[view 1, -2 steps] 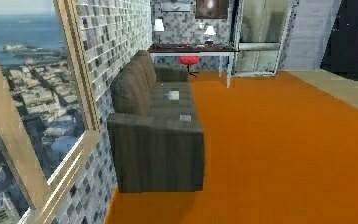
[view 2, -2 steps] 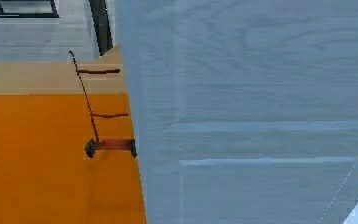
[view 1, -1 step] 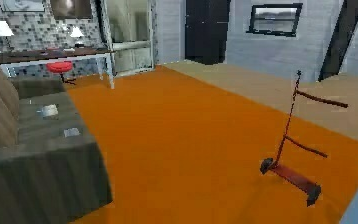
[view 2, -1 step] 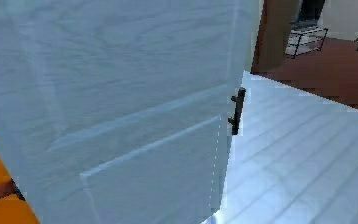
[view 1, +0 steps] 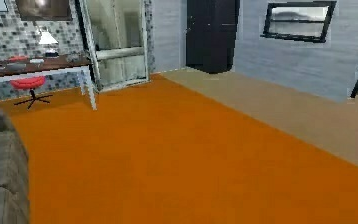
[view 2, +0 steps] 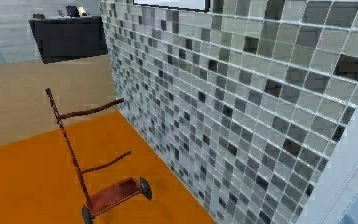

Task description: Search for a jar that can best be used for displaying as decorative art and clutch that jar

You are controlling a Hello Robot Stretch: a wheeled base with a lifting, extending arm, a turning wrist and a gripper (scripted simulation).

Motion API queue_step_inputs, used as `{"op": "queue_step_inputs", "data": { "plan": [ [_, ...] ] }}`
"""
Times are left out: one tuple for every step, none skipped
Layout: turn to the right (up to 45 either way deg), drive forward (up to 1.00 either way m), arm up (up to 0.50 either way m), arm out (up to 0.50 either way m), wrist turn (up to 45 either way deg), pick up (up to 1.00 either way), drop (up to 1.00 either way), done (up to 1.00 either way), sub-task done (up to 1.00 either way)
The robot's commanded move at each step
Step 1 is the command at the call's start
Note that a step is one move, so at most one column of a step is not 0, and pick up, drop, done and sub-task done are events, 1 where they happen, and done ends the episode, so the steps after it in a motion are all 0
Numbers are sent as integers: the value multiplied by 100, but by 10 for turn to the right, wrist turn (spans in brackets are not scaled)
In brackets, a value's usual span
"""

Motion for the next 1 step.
{"op": "queue_step_inputs", "data": {
  "plan": [
    [0, 25, 0, 0, 0, 0, 0, 0, 0]
  ]
}}
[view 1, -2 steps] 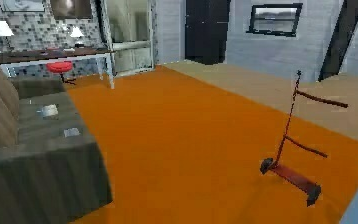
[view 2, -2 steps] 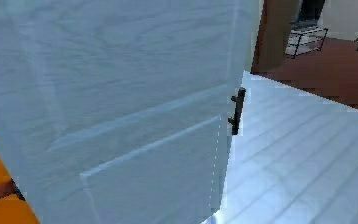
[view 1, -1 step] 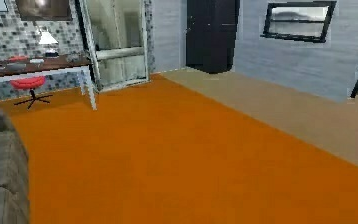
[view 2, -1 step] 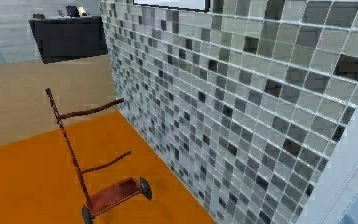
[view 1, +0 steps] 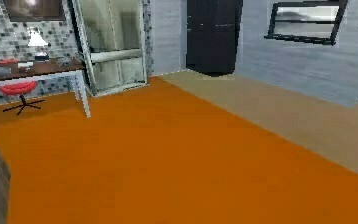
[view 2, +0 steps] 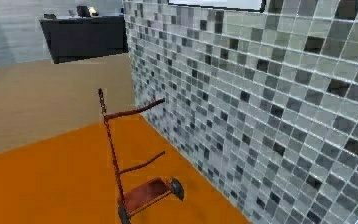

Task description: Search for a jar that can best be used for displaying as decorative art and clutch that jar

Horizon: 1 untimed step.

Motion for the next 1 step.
{"op": "queue_step_inputs", "data": {
  "plan": [
    [-300, 0, 0, 0, 0, 0, 0, 0, 0]
  ]
}}
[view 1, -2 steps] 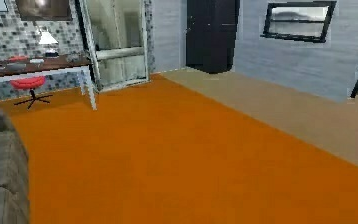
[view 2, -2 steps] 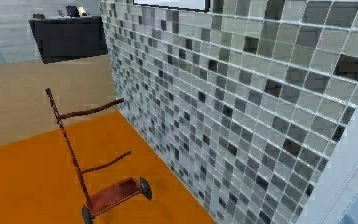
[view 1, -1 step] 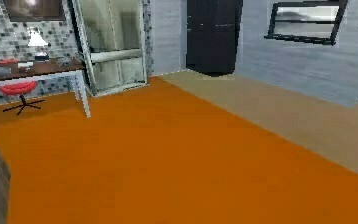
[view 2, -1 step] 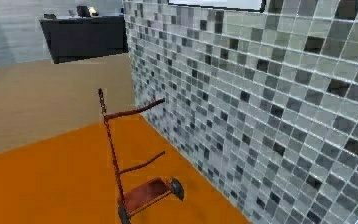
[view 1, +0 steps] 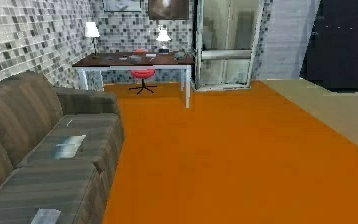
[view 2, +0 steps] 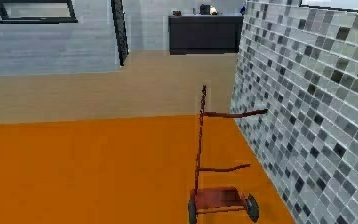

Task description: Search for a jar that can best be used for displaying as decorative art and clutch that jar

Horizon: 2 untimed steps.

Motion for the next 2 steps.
{"op": "queue_step_inputs", "data": {
  "plan": [
    [0, 100, 0, 0, 0, 0, 0, 0, 0],
    [-30, 0, 0, 0, 0, 0, 0, 0, 0]
  ]
}}
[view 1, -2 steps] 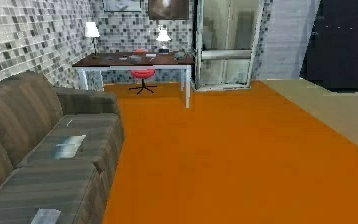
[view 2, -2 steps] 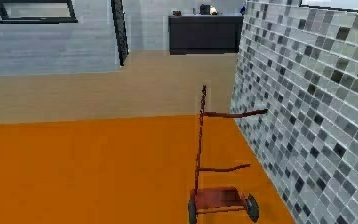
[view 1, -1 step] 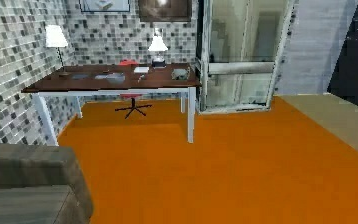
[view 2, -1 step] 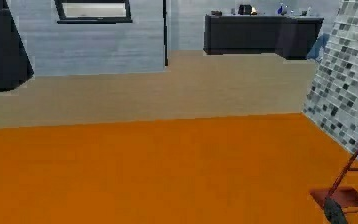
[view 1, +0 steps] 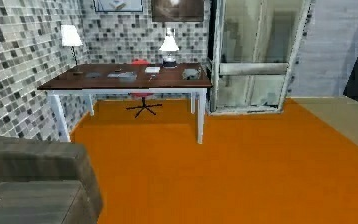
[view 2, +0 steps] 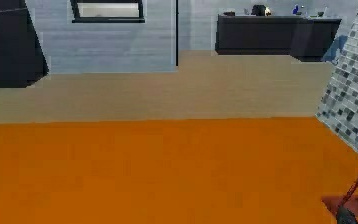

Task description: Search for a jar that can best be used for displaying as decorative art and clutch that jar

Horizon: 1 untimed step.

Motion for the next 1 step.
{"op": "queue_step_inputs", "data": {
  "plan": [
    [0, 100, 0, 0, 0, 0, 0, 0, 0]
  ]
}}
